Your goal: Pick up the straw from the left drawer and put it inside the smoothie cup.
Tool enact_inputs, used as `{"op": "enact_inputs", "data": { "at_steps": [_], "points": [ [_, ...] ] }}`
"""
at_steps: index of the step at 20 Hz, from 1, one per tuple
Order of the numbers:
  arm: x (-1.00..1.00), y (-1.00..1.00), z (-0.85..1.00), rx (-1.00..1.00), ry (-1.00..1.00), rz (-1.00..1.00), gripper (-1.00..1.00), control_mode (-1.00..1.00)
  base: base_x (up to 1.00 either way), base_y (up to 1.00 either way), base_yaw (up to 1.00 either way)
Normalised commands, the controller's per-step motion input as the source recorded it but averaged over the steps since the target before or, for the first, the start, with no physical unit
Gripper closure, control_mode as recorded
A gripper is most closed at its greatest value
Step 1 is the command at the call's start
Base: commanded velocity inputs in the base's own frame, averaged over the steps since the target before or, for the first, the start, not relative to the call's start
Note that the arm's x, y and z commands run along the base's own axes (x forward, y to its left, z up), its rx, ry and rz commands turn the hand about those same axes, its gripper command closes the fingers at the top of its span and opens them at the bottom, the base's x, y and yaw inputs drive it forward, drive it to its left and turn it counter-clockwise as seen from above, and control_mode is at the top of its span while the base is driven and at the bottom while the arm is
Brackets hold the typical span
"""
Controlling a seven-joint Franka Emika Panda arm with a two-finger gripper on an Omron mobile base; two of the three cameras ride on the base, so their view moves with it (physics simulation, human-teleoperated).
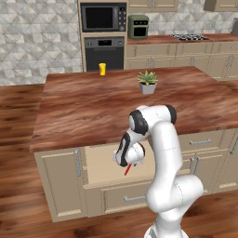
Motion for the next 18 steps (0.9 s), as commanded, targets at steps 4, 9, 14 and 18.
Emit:
{"op": "enact_inputs", "data": {
  "at_steps": [4,9,14,18],
  "points": [
    [0.00,0.01,-0.41,-0.04,0.00,-0.02,1.00,-1.00,0.00,0.00,0.00],
    [-0.53,0.00,-0.49,-0.06,0.00,-0.03,1.00,-1.00,0.00,0.00,0.00],
    [-0.61,-0.01,-0.38,-0.02,0.00,-0.05,1.00,-1.00,0.00,0.00,0.00],
    [-0.42,-0.06,-0.18,0.00,0.01,-0.05,1.00,-1.00,0.00,0.00,0.00]
  ]
}}
